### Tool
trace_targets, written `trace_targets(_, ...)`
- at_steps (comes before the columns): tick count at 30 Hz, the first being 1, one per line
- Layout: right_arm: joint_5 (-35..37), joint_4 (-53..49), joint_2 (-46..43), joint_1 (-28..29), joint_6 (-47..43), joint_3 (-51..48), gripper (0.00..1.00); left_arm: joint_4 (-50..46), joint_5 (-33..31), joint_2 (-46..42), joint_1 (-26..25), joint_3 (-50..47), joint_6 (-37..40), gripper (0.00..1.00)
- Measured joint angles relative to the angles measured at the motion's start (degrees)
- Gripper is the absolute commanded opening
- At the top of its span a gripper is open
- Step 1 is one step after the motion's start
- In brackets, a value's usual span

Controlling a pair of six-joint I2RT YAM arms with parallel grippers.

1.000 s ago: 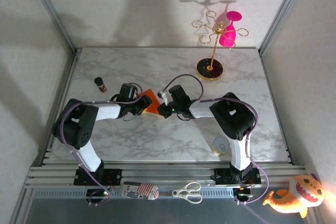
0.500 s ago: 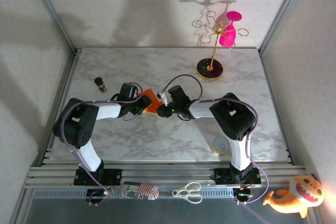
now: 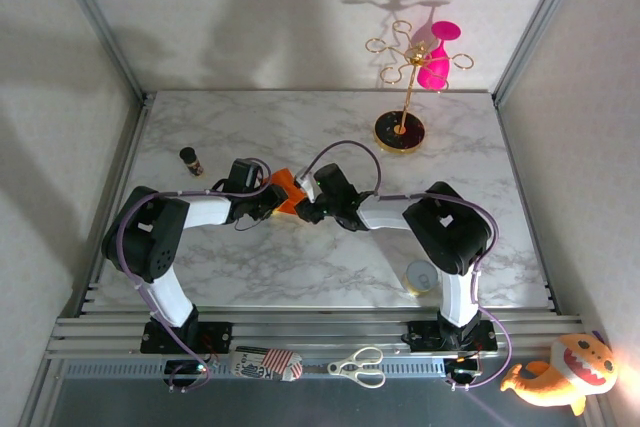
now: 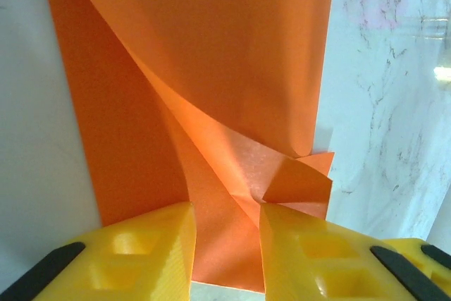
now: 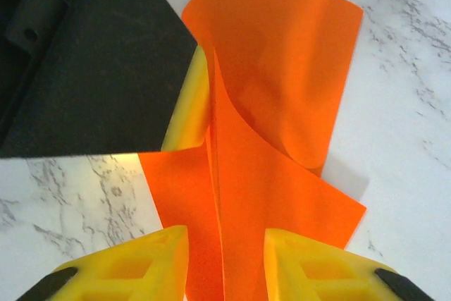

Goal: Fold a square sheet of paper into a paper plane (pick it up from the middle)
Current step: Fourth fold the wing at the center of the table.

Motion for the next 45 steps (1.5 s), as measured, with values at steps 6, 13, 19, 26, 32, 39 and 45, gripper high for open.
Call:
trace_targets(6, 3.17, -2.10, 0.31, 1.31, -1.62, 0.26, 0.36, 0.04, 0.02, 0.00, -0.02, 0.00, 0.00, 0.32)
trace_targets(13, 5.22, -3.67, 2.38, 1.53, -2.86, 2.01, 0.24, 0.07, 0.00, 0.00, -0.02, 0.00, 0.00, 0.32)
trace_targets(19, 5.07, -3.78, 2.38, 1.53, -3.02, 2.01, 0.13, 0.04, -0.04, -0.02, -0.02, 0.00, 0.02, 0.31)
trace_targets(26, 2.54, -3.13, 2.38, 1.44, -1.95, 1.92, 0.08, -2.16, -2.16, -1.44, -0.04, -0.07, 0.46, 0.31)
trace_targets(32, -2.64, -1.79, 2.38, 0.17, 1.14, 1.22, 0.07, -4.31, -5.09, -5.57, -0.04, -0.90, 0.87, 0.30)
trace_targets(39, -8.87, -0.46, 2.49, -1.22, 5.57, 1.03, 0.05, -2.62, -5.62, -8.50, -0.04, -3.17, 0.85, 0.27)
trace_targets(45, -12.96, 0.00, 3.87, -1.86, 9.60, 0.74, 0.04, -0.52, -4.22, -8.48, -0.04, -5.11, 0.42, 0.25)
